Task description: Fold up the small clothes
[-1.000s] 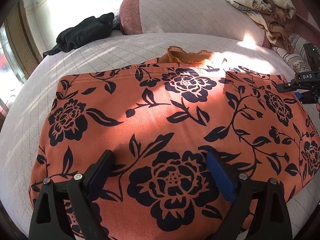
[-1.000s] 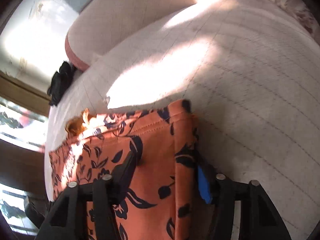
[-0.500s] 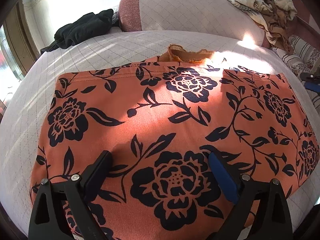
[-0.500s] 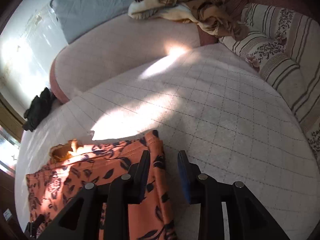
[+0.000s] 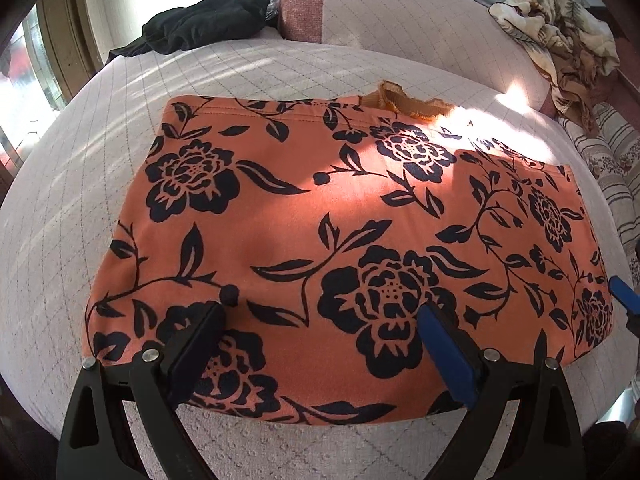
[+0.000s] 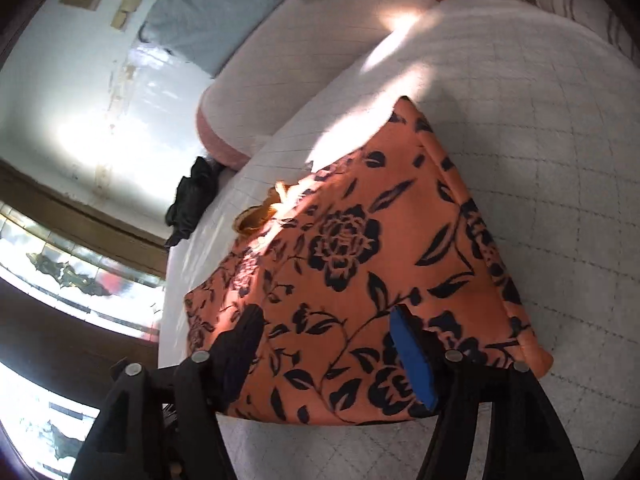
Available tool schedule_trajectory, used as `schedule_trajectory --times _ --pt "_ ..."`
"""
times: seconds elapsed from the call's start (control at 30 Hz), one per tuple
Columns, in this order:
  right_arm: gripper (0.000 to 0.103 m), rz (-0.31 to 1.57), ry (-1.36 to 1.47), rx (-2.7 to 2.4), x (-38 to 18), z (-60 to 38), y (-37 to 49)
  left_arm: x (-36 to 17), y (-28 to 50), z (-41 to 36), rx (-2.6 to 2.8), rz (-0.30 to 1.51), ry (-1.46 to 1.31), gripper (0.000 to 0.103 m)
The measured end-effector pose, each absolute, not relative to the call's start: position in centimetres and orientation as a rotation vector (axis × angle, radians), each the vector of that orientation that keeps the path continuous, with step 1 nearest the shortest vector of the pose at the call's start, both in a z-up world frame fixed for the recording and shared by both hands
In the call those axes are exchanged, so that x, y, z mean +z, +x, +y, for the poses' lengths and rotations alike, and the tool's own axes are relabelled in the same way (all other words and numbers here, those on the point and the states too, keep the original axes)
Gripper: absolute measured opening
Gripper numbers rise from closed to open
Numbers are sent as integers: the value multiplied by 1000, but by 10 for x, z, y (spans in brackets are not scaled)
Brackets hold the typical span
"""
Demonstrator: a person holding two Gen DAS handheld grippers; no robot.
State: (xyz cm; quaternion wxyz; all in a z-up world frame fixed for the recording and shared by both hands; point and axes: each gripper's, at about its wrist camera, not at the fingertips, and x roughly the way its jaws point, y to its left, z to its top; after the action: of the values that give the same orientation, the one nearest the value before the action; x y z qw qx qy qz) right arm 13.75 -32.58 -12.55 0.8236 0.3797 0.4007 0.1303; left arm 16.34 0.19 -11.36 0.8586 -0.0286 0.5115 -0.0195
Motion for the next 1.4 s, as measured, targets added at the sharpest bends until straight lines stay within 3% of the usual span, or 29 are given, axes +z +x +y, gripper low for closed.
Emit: schedule_trajectory --times 0.13,0.4,0.63,0.8,0.93,1.07,1.17,1.4 --pt "76 1016 821 129 -167 -337 140 -104 162 -1 -49 1059 -62 97" --pt "75 932 830 248 -128 -347 162 -106 176 -18 -72 1025 -35 97" --pt "75 1066 934 285 -164 -361 249 -127 184 -28 -62 1010 54 97" --pt "77 1005 854 239 -139 -367 284 -129 185 -26 -65 1002 54 98" --pt "77 1052 912 153 -166 -387 316 -130 184 -27 -67 994 61 99" --pt "78 973 897 178 -154 -387 314 -132 187 -27 -67 995 61 101" --pt "78 1014 842 176 -159 -382 315 -132 189 -29 -69 999 72 102" --pt "78 885 889 250 -102 -370 225 -109 178 -12 -67 1007 -14 102"
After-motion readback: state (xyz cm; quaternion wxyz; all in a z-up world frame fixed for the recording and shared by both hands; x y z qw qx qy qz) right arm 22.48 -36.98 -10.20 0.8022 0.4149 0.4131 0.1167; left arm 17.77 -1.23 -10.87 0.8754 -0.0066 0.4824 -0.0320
